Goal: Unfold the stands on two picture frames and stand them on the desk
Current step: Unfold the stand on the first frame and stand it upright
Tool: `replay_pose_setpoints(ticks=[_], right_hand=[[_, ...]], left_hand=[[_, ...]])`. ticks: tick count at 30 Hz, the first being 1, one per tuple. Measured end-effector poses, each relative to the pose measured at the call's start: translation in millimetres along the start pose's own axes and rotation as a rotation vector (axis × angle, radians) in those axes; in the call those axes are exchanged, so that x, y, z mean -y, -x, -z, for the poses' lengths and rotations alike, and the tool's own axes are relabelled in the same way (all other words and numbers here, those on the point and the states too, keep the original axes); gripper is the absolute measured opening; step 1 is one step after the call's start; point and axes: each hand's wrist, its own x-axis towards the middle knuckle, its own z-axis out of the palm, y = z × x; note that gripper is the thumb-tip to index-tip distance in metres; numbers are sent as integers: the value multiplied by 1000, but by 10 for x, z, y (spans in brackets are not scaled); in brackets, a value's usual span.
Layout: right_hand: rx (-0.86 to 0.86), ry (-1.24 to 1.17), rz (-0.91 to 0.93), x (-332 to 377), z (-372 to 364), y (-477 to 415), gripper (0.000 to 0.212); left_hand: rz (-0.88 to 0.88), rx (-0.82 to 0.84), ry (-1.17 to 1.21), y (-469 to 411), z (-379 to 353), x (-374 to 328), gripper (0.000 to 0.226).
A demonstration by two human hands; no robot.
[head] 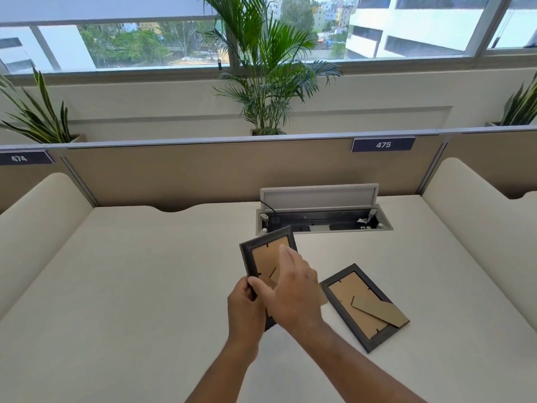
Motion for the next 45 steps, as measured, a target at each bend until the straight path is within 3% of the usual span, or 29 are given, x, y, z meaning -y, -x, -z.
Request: replay_pose_setpoints(ticks=[4,7,11,13,16,19,21,25,29,34,42,45], right_hand=[[37,-215,-38,197,6,-98,94],[-8,-260,-25,258,35,-127,84],[-28,-310,-67,286,92,-139,68],[-45,-344,-86,291,122,-144,62],[-84,-438,-97,258,154,-207,51],[-80,-565,-128,189,159,-284,43],[-44,-668,-141,145,139,-337,39],[51,-747,-138,116,52,-461,34],[128,-831,-176,149,-9,-555,34],[224,-887,-217,134,-93,-671,32],[368,-832,-248,294,-431,-724,21],[460,-792,-255,352,-626,-701,29]], left_hand=[[-107,32,-30,90,-153,-38,34],[-206,45,29,131,-218,-59,26],[-358,93,-205,134,-230,-52,17],[-293,113,-147,104,-265,-39,33],[-300,68,-114,82,-216,-83,26],[-309,132,-71,-55,-14,-150,50],[-315,83,-79,-206,159,-206,56],[-264,-100,-262,-542,461,-284,51],[-208,19,-234,-759,667,-331,27],[-83,170,-210,-897,942,-382,30],[-61,87,-109,-1104,1346,-270,28],[-76,-3,-85,-1212,1445,-275,31]])
